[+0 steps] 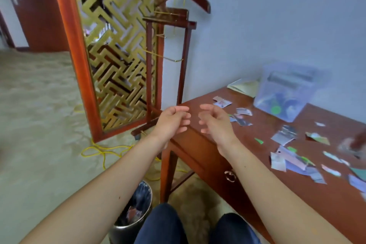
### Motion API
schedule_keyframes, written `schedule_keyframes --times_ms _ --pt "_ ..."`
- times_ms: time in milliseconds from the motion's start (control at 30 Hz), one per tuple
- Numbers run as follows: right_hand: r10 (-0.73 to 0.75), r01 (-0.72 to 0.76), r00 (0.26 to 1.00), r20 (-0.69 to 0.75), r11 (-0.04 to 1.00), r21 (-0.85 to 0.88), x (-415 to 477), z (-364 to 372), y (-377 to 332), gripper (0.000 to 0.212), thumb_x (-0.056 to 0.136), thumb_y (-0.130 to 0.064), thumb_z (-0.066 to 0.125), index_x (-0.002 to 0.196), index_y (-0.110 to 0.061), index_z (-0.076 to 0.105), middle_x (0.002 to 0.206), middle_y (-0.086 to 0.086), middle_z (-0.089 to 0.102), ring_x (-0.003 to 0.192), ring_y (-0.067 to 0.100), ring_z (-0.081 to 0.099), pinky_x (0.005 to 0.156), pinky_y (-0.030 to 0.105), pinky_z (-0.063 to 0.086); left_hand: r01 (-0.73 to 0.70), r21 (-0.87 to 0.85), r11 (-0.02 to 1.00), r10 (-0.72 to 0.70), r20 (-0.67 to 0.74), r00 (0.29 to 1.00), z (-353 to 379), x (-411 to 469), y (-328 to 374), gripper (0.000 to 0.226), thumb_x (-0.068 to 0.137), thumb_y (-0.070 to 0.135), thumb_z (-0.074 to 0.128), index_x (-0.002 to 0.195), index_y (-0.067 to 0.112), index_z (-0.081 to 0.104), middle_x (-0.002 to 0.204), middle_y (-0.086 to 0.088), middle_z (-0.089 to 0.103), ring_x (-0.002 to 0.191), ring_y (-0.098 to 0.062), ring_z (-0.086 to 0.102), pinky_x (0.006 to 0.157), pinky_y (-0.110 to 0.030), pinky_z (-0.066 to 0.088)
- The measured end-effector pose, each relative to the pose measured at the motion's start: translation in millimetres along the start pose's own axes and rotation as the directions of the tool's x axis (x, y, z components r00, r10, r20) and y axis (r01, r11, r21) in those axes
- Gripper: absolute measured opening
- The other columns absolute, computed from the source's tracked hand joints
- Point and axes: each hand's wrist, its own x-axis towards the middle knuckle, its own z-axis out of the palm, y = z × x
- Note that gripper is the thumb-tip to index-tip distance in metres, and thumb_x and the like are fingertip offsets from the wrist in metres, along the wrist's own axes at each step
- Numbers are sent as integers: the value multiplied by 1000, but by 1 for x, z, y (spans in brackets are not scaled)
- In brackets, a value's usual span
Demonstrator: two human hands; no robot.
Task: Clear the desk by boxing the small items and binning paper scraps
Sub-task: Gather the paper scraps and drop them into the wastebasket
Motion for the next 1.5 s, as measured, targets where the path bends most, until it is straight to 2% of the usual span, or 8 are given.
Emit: schedule_keyframes --times_ms 367,533,633,767,1000,1100,1300,1500 --pt "39 -49 995 -95 993 -110 86 -127 22 26 88 -3 55 112 -12 59 77 1 55 63 15 53 55 23 43 -96 241 966 79 78 994 119 74 -4 17 93 10 54 107 13 63 91 -6 68 77 -13 62 73 -24 53" --pt "91 -121 988 -126 960 -254 138 -142 47 22 84 -11 56 96 -29 60 94 -2 61 87 18 62 78 29 52 -154 384 910 135 77 988 140 126 -25 13 91 11 57 102 17 63 87 -2 61 74 -14 57 77 -31 53" --pt "93 -148 985 -144 886 -440 162 -144 60 20 81 -19 55 92 -36 58 110 -9 61 115 21 54 102 41 43 -230 535 813 230 68 971 144 155 -35 13 89 13 61 101 18 62 91 7 61 85 -9 58 77 -20 47" --pt "47 -102 994 -101 746 -658 183 -154 66 42 84 -18 57 122 -35 57 135 -6 54 127 21 44 107 39 36 -262 672 693 298 64 952 149 191 -45 22 82 27 69 101 30 61 109 9 63 104 -14 58 91 -34 51" --pt "110 -124 992 -67 682 -721 195 -167 80 57 82 -27 55 137 -39 45 140 -6 50 135 21 36 109 35 28 -188 915 358 206 119 971 164 221 -54 89 72 69 62 144 24 37 148 0 44 137 -23 37 112 -43 32" --pt "83 -126 992 -95 671 -731 195 -166 80 56 80 -27 57 135 -37 49 138 -7 51 134 20 37 109 34 27 -242 911 334 267 155 951 162 221 -61 80 78 67 59 143 25 39 145 1 47 137 -21 39 115 -41 28" --pt "120 -159 987 -107 646 -746 200 -165 73 57 76 -25 67 132 -28 54 134 0 50 128 23 41 107 34 35 -327 876 355 384 183 905 160 215 -61 56 82 56 61 131 31 54 130 7 59 121 -20 48 100 -36 41" --pt "75 -175 981 -181 747 -641 198 -156 76 68 68 -17 69 133 -29 50 134 2 48 122 21 51 105 38 43 -361 867 342 413 206 887 163 216 -65 46 84 52 58 127 33 58 122 6 62 113 -19 53 93 -36 46"
